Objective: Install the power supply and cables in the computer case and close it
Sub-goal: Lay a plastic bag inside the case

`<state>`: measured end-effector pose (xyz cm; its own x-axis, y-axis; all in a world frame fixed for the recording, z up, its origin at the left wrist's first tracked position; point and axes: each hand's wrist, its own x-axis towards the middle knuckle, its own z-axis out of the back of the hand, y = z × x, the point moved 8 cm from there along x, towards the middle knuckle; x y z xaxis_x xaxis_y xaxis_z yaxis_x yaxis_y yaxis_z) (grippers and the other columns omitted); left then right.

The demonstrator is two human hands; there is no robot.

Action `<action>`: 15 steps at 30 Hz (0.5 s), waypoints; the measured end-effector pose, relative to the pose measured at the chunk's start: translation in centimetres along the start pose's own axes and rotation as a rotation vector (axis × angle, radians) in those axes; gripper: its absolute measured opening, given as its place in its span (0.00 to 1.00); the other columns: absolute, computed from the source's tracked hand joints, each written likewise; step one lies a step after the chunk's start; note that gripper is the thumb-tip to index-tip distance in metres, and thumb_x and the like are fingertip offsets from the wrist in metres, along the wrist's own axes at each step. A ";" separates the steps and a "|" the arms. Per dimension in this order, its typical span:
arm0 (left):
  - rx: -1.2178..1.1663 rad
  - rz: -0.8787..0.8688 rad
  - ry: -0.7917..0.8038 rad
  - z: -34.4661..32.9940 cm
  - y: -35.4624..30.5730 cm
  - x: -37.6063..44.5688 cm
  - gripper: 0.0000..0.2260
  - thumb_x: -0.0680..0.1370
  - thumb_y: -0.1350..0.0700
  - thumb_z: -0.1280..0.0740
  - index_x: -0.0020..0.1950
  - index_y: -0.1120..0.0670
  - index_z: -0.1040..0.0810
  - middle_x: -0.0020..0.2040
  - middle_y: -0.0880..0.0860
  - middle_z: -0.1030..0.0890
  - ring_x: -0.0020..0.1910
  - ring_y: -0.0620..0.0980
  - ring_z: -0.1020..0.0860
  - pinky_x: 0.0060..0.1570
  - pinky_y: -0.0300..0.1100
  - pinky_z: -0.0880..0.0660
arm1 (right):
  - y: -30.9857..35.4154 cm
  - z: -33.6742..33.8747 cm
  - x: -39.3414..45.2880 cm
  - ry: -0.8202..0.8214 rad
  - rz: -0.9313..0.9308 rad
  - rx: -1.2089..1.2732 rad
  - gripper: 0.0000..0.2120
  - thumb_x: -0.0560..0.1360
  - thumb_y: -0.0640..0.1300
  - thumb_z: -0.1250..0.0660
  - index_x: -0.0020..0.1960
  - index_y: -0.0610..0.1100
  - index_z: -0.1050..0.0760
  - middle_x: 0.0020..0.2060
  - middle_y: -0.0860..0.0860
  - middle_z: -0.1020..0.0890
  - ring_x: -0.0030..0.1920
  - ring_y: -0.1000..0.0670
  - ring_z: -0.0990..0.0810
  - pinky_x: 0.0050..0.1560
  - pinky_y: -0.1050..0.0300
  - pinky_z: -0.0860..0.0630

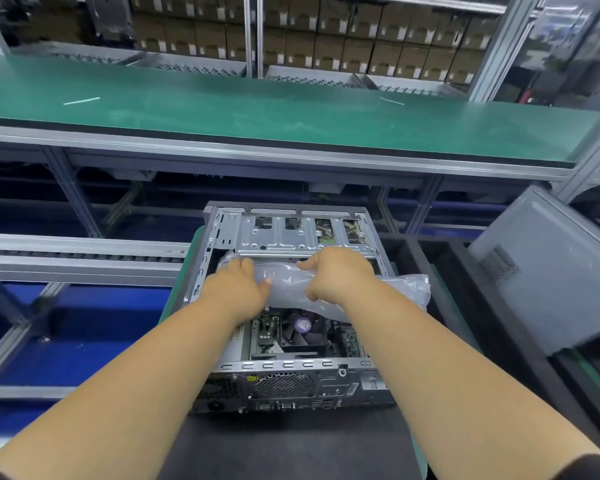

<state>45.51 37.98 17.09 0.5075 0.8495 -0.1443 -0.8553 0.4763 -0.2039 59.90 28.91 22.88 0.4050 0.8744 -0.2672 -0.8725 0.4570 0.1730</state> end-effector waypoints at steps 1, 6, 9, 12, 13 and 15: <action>-0.004 0.011 0.038 0.0 0.1 0.2 0.29 0.80 0.38 0.47 0.75 0.54 0.41 0.77 0.57 0.43 0.71 0.61 0.34 0.65 0.53 0.32 | 0.0 0.1 0.0 0.006 0.000 0.004 0.33 0.68 0.45 0.28 0.68 0.68 0.31 0.60 0.57 0.21 0.56 0.49 0.20 0.45 0.58 0.22; -0.005 0.044 0.261 -0.3 0.9 1.1 0.34 0.76 0.33 0.44 0.78 0.47 0.45 0.79 0.58 0.52 0.73 0.62 0.37 0.69 0.55 0.35 | -0.8 -1.3 -0.6 0.028 -0.021 0.084 0.33 0.68 0.45 0.30 0.68 0.69 0.31 0.45 0.57 0.21 0.52 0.49 0.19 0.43 0.59 0.24; 0.056 0.038 0.266 -0.6 0.6 0.6 0.35 0.77 0.33 0.46 0.79 0.49 0.48 0.79 0.59 0.52 0.78 0.62 0.51 0.73 0.57 0.43 | -0.7 -1.3 -0.8 -0.003 -0.021 0.099 0.32 0.69 0.44 0.32 0.68 0.69 0.30 0.39 0.57 0.24 0.50 0.50 0.18 0.42 0.60 0.24; -0.053 0.013 0.060 0.7 0.4 -0.4 0.35 0.76 0.33 0.44 0.75 0.54 0.39 0.76 0.59 0.39 0.73 0.59 0.38 0.67 0.52 0.33 | -1.1 -0.8 -1.2 -0.014 -0.040 0.123 0.31 0.68 0.44 0.32 0.66 0.70 0.28 0.36 0.58 0.25 0.47 0.50 0.19 0.43 0.59 0.22; -0.126 0.021 -0.029 1.3 0.7 -0.9 0.35 0.75 0.32 0.42 0.74 0.54 0.37 0.74 0.57 0.37 0.70 0.58 0.34 0.63 0.50 0.30 | -1.4 -0.5 -1.4 -0.016 -0.046 0.144 0.31 0.68 0.44 0.32 0.65 0.70 0.28 0.35 0.59 0.25 0.45 0.51 0.19 0.43 0.59 0.22; -0.208 0.051 -0.164 2.2 1.4 -2.0 0.36 0.73 0.31 0.40 0.72 0.54 0.36 0.70 0.55 0.36 0.67 0.56 0.32 0.59 0.50 0.28 | -2.3 -0.1 -1.8 -0.006 -0.057 0.204 0.31 0.66 0.44 0.31 0.64 0.70 0.26 0.37 0.60 0.22 0.42 0.52 0.20 0.42 0.59 0.22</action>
<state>43.05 37.41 19.21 0.4264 0.9045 -0.0037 -0.8307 0.3900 -0.3972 61.15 26.23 22.91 0.4543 0.8468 -0.2768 -0.7747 0.5289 0.3466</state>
